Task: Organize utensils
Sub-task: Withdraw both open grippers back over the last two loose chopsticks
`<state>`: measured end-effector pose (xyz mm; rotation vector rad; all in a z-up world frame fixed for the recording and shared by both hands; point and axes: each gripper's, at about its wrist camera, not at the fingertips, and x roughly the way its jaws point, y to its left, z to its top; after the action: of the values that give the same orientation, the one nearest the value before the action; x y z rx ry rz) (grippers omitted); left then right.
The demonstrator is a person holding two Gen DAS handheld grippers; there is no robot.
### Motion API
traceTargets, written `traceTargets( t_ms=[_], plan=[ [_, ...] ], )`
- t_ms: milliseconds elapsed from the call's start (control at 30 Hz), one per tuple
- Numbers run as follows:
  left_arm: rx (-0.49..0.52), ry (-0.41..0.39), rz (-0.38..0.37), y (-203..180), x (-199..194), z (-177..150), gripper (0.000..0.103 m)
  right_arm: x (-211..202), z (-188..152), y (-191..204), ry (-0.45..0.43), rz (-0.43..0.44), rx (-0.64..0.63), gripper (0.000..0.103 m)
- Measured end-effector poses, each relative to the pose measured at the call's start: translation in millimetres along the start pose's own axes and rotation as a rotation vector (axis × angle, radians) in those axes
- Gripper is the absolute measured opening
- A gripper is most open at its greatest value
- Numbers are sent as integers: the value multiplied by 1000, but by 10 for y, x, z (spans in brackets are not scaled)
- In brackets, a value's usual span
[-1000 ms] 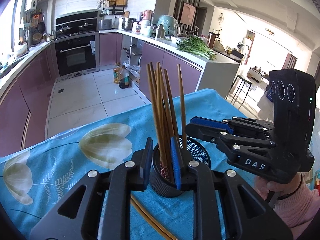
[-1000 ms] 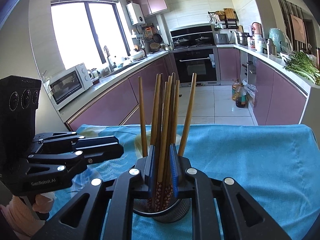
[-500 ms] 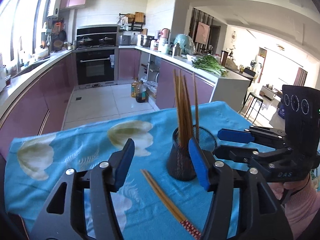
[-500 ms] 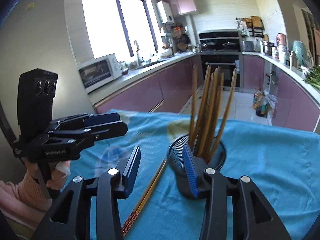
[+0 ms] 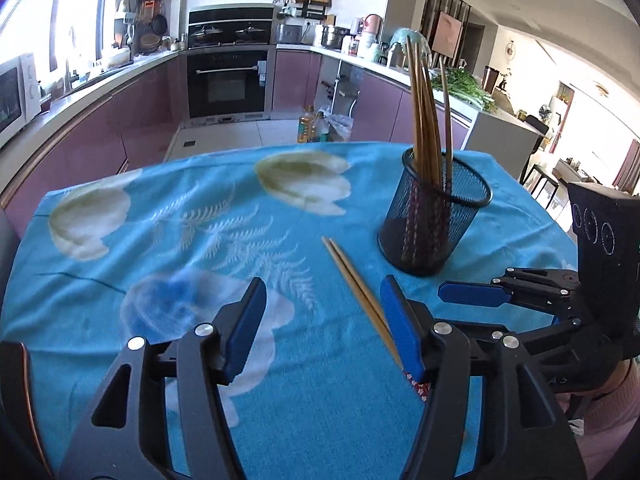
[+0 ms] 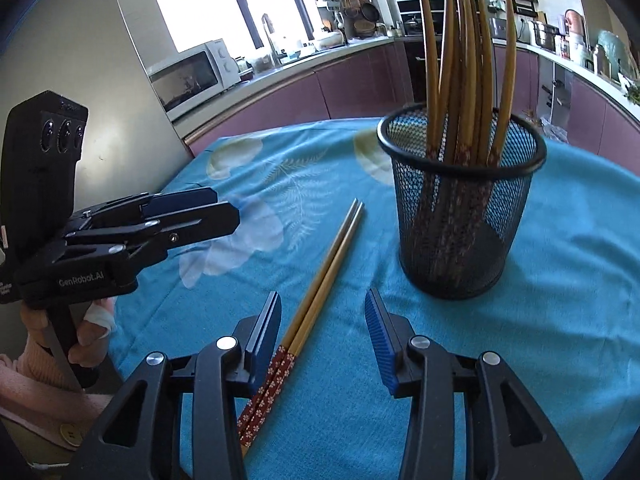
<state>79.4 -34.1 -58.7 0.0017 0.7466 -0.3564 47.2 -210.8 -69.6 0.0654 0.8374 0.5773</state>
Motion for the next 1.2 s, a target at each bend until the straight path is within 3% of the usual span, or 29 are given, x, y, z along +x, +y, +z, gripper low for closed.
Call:
traceTargets(
  t_ms=[367, 1200],
  plan=[
    [-1, 32, 30, -18, 93, -157, 59, 71, -95, -1, 30, -25, 14, 41],
    [16, 115, -13, -92, 384, -254, 58, 111, -177, 97, 71, -121, -48, 35]
  ],
)
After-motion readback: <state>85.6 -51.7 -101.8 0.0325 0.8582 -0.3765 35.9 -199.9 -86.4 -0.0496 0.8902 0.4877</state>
